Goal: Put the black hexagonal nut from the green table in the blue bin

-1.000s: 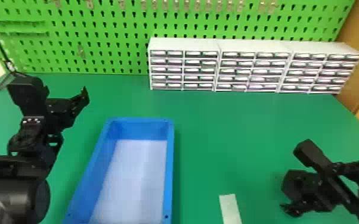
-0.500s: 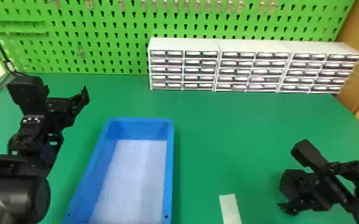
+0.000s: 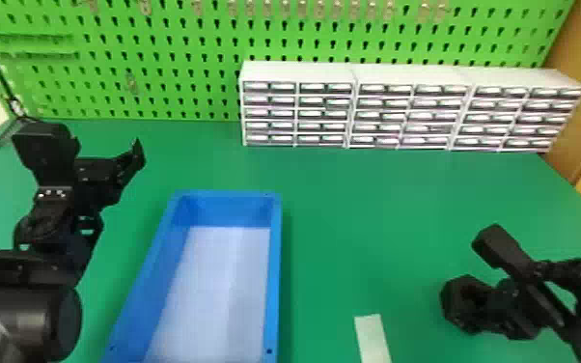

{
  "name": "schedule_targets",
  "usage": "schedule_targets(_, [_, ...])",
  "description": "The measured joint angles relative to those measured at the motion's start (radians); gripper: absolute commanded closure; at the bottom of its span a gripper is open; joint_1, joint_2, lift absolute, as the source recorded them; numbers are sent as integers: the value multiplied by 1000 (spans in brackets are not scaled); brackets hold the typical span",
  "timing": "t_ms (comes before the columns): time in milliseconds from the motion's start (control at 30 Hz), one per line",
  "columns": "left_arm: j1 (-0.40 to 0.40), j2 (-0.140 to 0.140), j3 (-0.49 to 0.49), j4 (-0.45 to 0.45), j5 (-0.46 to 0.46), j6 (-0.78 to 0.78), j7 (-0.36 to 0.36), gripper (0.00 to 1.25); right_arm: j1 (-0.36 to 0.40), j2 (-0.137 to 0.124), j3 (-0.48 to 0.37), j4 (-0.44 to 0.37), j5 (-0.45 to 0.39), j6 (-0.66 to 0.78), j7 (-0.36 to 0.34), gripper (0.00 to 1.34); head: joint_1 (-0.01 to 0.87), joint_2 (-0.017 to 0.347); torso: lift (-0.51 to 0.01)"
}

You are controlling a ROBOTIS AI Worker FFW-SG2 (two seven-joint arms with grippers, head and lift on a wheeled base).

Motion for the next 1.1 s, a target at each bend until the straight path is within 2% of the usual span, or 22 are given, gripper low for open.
schedule_targets(367, [0, 0, -1, 0, 0, 0, 0, 266, 0, -2, 3, -7, 18, 9, 0, 987, 683, 28, -96])
schedule_targets(567, [2, 0, 0, 0, 0, 0, 0, 266, -7, -6, -7, -7, -8, 17, 0, 987, 683, 28, -96])
schedule_targets(1100, [4, 0, -2, 0, 1, 0, 0, 266, -80, -10, -28, 16, -255, 30, -2, 987, 683, 28, -96])
